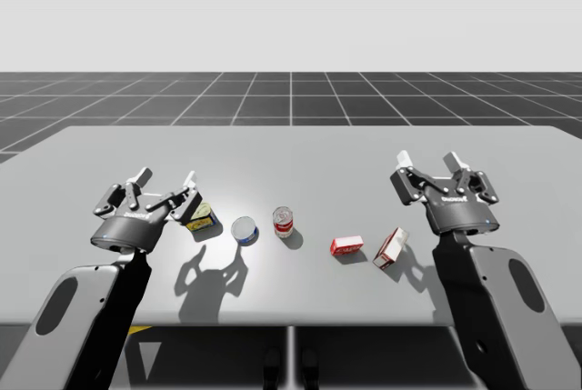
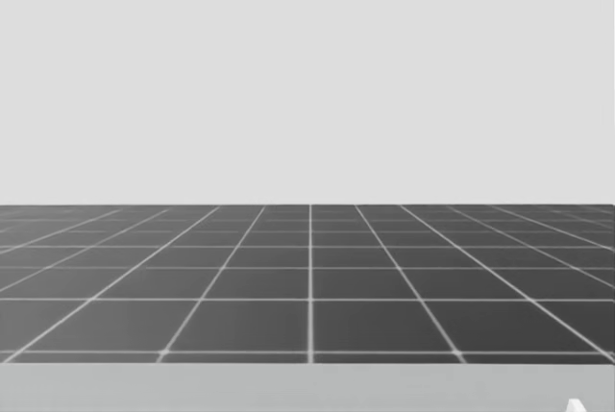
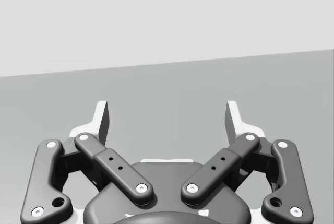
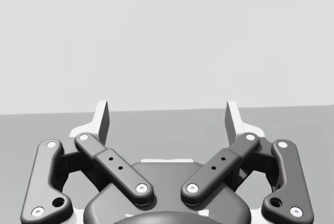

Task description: Lift the tuna fish can off the table.

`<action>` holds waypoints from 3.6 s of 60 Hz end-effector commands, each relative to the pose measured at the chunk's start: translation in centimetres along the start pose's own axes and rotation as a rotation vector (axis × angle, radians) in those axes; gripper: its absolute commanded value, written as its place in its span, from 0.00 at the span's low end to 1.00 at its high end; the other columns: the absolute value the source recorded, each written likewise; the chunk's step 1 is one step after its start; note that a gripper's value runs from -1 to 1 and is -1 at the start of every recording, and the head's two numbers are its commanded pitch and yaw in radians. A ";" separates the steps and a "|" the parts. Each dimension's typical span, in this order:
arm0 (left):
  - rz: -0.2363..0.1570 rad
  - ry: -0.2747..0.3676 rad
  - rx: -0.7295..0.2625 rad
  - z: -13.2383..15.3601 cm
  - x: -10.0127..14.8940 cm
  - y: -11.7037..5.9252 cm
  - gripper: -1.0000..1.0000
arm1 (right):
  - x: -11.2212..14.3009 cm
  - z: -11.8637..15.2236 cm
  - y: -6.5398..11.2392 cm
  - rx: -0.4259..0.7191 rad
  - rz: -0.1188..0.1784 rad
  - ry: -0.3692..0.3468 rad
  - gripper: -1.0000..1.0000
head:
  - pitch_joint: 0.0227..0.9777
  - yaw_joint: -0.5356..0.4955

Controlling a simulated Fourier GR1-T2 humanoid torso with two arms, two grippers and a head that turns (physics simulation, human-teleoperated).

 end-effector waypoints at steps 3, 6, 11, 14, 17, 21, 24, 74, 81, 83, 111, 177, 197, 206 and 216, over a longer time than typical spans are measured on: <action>0.001 -0.002 0.001 0.0 0.0 0.0 0.00 | 0.1 0.2 -0.1 -0.016 -0.007 -0.022 0.00 | 0.08 0.52; 0.002 -0.003 0.002 0.1 0.0 0.0 0.00 | 0.2 0.0 -0.2 -0.006 -0.015 -0.014 0.00 | 0.09 0.52; 0.002 -0.003 0.003 0.0 0.0 0.1 0.00 | 0.1 -0.1 -0.4 0.005 -0.019 0.014 0.00 | 0.13 0.52; 0.002 -0.003 0.003 0.1 0.0 0.1 0.00 | 0.1 -0.1 -0.4 -0.003 -0.016 0.013 0.00 | 0.16 0.52; 0.001 -0.003 0.003 0.1 0.0 0.1 0.00 | 0.1 -0.2 -0.4 -0.005 -0.017 0.016 0.00 | 0.20 0.52; 0.000 -0.003 0.003 0.1 0.0 0.0 0.00 | 0.0 -0.2 -0.4 -0.009 -0.022 0.019 0.00 | 0.26 0.52; -0.002 -0.003 0.003 0.1 0.0 0.1 0.00 | 0.0 -0.2 -0.4 -0.010 -0.022 0.020 0.00 | 0.30 0.52; 0.029 0.001 -0.054 0.3 0.4 -0.4 0.00 | -0.1 -0.3 -0.1 0.010 -0.003 0.047 0.00 | 0.86 0.73; 0.091 0.009 -0.104 1.1 1.5 -0.9 0.00 | -0.1 -0.4 0.0 0.006 -0.002 0.048 0.00 | 0.87 0.74; 0.105 0.009 -0.120 1.6 2.0 -1.1 0.00 | -0.2 -0.4 0.0 0.004 -0.002 0.048 0.00 | 0.87 0.74; 0.092 0.218 -0.320 8.7 0.7 -5.4 0.00 | -0.2 -0.2 -0.2 -0.005 -0.010 0.043 0.00 | 0.88 0.74; 0.027 0.426 -0.307 2.3 -9.7 -9.3 0.00 | 0.3 -0.1 -0.7 -0.009 -0.040 0.022 0.00 | 0.89 0.74; 0.004 0.458 -0.294 1.6 -11.1 -9.6 0.02 | 0.4 0.0 -0.7 -0.012 -0.043 0.020 0.00 | 0.89 0.74; -0.008 0.470 -0.312 2.0 -11.4 -9.8 0.98 | 0.4 -0.1 -0.8 -0.013 -0.043 0.020 0.00 | 0.87 0.75; -0.016 0.473 -0.328 2.2 -11.4 -10.0 0.99 | 0.5 -0.1 -0.8 -0.016 -0.042 0.019 0.00 | 0.74 0.75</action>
